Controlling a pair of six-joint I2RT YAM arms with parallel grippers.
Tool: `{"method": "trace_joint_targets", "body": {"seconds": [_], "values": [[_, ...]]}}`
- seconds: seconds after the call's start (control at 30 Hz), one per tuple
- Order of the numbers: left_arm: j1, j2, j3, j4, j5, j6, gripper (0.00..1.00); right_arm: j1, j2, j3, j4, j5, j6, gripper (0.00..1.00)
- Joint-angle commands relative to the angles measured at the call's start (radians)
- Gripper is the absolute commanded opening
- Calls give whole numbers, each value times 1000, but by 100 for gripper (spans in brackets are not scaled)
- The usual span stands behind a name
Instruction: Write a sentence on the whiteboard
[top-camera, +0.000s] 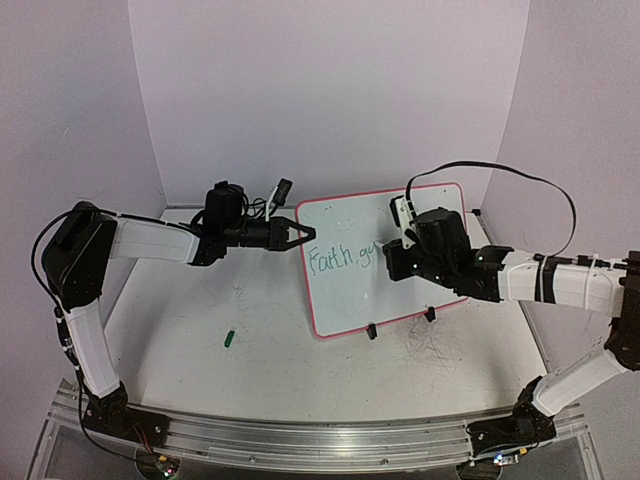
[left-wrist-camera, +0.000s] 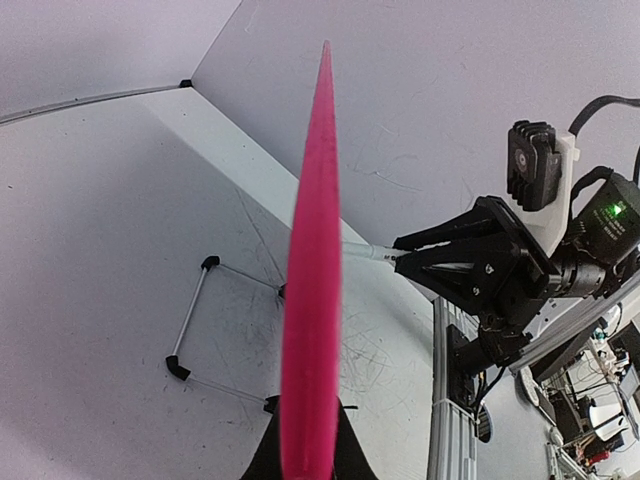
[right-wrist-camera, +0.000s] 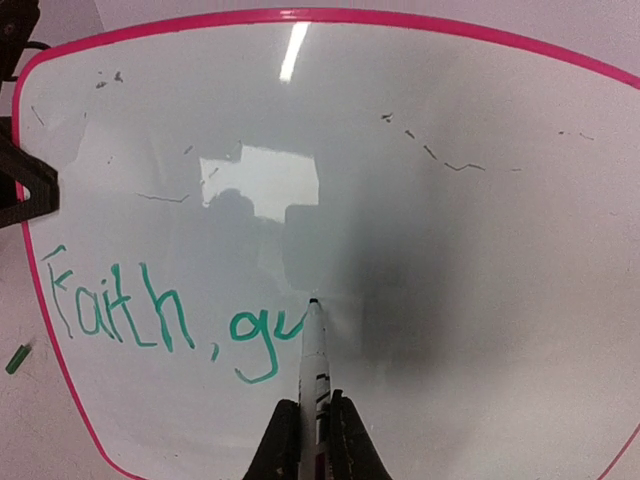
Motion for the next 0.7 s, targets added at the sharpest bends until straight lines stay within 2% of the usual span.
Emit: {"method": "trace_joint_targets", "body": {"seconds": [0.0, 0.43, 0.67], "values": [[4, -25, 13, -109, -89, 33, 0, -5, 18, 46, 21, 23, 7, 0], [4, -16, 15, -111, -85, 36, 0, -5, -36, -72, -18, -19, 47, 0], [4, -21, 11, -111, -87, 34, 0, -6, -76, -57, -25, 39, 27, 0]]}}
